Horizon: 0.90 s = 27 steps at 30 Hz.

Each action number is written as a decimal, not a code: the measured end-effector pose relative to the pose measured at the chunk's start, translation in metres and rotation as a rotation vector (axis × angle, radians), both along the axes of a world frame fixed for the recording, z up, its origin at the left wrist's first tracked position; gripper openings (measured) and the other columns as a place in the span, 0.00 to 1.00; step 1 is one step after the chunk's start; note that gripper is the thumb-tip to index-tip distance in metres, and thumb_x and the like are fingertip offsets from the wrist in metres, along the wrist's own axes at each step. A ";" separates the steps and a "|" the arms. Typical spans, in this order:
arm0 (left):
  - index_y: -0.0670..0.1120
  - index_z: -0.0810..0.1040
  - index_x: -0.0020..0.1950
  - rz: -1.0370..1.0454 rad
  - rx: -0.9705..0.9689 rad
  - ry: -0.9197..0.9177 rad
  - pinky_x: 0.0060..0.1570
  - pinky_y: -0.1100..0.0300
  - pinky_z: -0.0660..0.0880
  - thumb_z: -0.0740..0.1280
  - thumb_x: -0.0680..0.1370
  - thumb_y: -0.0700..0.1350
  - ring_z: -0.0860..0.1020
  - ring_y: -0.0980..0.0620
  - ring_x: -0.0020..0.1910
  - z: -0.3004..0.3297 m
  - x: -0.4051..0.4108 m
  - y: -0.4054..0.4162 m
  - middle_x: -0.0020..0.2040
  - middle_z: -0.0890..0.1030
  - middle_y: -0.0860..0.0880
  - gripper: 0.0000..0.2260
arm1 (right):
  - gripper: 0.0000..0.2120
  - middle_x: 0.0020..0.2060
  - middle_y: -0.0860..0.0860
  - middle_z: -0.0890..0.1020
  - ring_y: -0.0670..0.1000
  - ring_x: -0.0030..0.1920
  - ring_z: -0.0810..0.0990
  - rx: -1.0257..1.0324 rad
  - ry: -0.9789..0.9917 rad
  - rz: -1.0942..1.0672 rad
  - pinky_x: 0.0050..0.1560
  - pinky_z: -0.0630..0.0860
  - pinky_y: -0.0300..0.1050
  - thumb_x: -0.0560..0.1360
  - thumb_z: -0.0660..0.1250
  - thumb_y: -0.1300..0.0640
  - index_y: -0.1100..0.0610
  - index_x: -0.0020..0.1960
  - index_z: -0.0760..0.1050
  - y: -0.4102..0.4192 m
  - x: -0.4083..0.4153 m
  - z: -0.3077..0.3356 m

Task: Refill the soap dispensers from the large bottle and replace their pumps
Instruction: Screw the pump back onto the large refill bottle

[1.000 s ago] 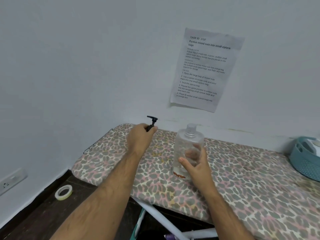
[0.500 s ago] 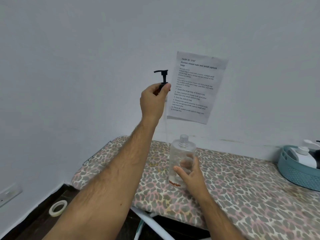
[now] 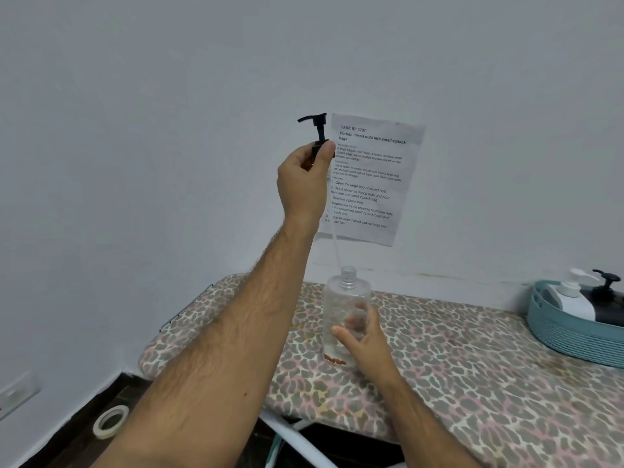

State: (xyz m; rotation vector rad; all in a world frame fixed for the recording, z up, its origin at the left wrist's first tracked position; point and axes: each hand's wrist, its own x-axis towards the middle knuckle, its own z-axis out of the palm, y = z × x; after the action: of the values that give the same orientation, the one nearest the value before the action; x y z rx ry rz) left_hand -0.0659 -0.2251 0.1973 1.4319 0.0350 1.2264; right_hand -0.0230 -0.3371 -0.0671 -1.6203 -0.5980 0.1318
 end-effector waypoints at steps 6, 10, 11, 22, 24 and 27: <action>0.45 0.83 0.52 0.009 0.012 0.008 0.49 0.64 0.77 0.70 0.78 0.48 0.83 0.57 0.48 0.002 0.003 -0.002 0.46 0.85 0.53 0.08 | 0.32 0.59 0.46 0.76 0.43 0.59 0.77 -0.011 -0.011 0.003 0.56 0.75 0.39 0.73 0.75 0.52 0.44 0.71 0.62 -0.001 -0.001 0.000; 0.42 0.83 0.55 0.020 0.018 0.058 0.50 0.63 0.78 0.70 0.78 0.49 0.83 0.56 0.49 -0.012 0.009 -0.003 0.47 0.85 0.51 0.13 | 0.33 0.59 0.45 0.75 0.42 0.60 0.76 -0.006 -0.006 0.007 0.55 0.75 0.38 0.73 0.75 0.52 0.44 0.72 0.62 -0.001 -0.001 0.001; 0.42 0.83 0.56 0.025 0.023 0.075 0.50 0.64 0.78 0.70 0.78 0.49 0.82 0.57 0.49 -0.017 0.010 -0.004 0.47 0.85 0.52 0.13 | 0.33 0.60 0.45 0.75 0.41 0.60 0.76 -0.004 -0.005 0.009 0.55 0.74 0.37 0.73 0.75 0.52 0.45 0.72 0.62 -0.001 -0.002 0.002; 0.49 0.83 0.51 -0.039 0.058 0.289 0.54 0.58 0.78 0.71 0.77 0.50 0.82 0.57 0.48 -0.107 0.011 -0.013 0.44 0.85 0.56 0.07 | 0.32 0.57 0.38 0.74 0.43 0.58 0.79 0.016 -0.017 0.029 0.56 0.78 0.42 0.74 0.74 0.53 0.41 0.70 0.60 -0.003 -0.005 0.007; 0.51 0.83 0.50 -0.063 0.055 0.312 0.53 0.59 0.78 0.71 0.77 0.49 0.82 0.58 0.47 -0.120 0.009 -0.015 0.44 0.85 0.56 0.05 | 0.32 0.57 0.37 0.73 0.41 0.58 0.77 0.008 -0.023 0.028 0.57 0.78 0.42 0.74 0.74 0.53 0.39 0.68 0.59 -0.004 -0.006 0.007; 0.53 0.82 0.49 -0.102 0.048 0.327 0.51 0.62 0.78 0.71 0.77 0.48 0.82 0.58 0.47 -0.135 0.005 -0.017 0.44 0.85 0.55 0.02 | 0.32 0.57 0.40 0.75 0.42 0.57 0.78 0.006 -0.030 0.027 0.59 0.79 0.47 0.73 0.75 0.52 0.41 0.69 0.61 -0.004 -0.005 0.006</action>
State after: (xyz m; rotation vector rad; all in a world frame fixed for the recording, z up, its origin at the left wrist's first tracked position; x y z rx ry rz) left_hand -0.0612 -0.2421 0.0627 1.6438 0.1554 0.9064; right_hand -0.0282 -0.3406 -0.0613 -1.6114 -0.6432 0.1253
